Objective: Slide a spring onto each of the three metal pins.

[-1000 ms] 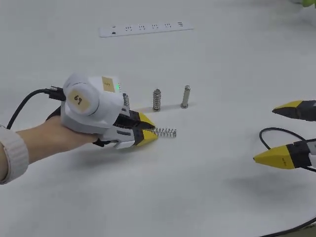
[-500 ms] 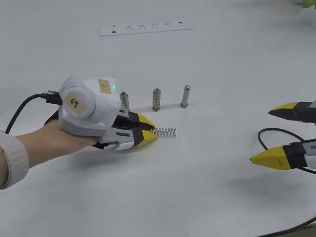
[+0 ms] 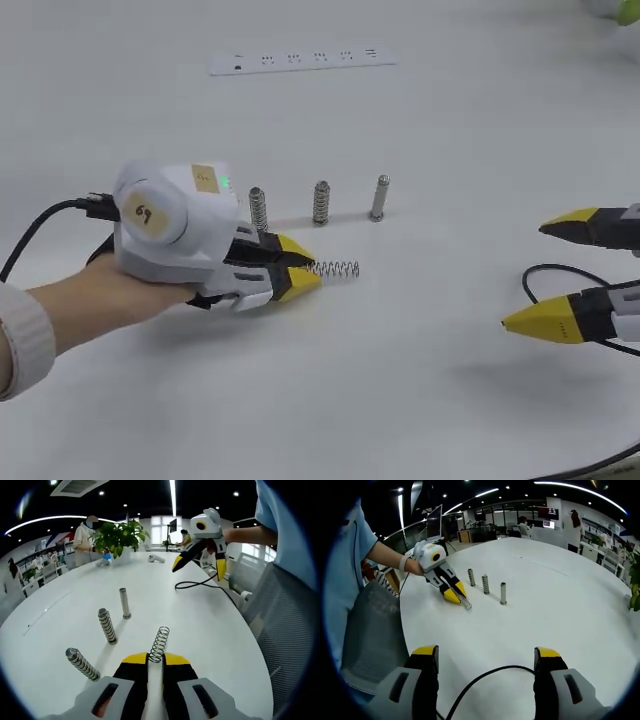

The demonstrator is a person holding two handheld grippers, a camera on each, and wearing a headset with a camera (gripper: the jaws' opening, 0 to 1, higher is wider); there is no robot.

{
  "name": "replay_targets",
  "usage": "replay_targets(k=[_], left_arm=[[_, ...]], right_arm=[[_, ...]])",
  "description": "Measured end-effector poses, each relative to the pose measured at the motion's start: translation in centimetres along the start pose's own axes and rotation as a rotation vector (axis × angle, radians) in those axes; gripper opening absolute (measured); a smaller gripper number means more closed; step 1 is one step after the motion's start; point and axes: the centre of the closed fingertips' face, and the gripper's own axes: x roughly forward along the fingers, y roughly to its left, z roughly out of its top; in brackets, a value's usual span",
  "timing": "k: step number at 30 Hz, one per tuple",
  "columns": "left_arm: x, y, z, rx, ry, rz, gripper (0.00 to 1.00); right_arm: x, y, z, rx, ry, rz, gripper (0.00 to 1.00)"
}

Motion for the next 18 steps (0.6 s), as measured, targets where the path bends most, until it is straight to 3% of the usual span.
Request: replay_targets(k=[5, 18], left_arm=[[-0.5, -0.2, 0.2, -0.012, -0.014, 0.016, 0.02], [-1.8, -1.3, 2.0, -0.027, -0.08, 0.042, 0.02]], right_arm=[[0.2, 0.1, 0.3, -0.005, -0.001, 0.011, 0.76], [0.7, 0.9, 1.7, -0.039, -0.005, 0.045, 0.75]])
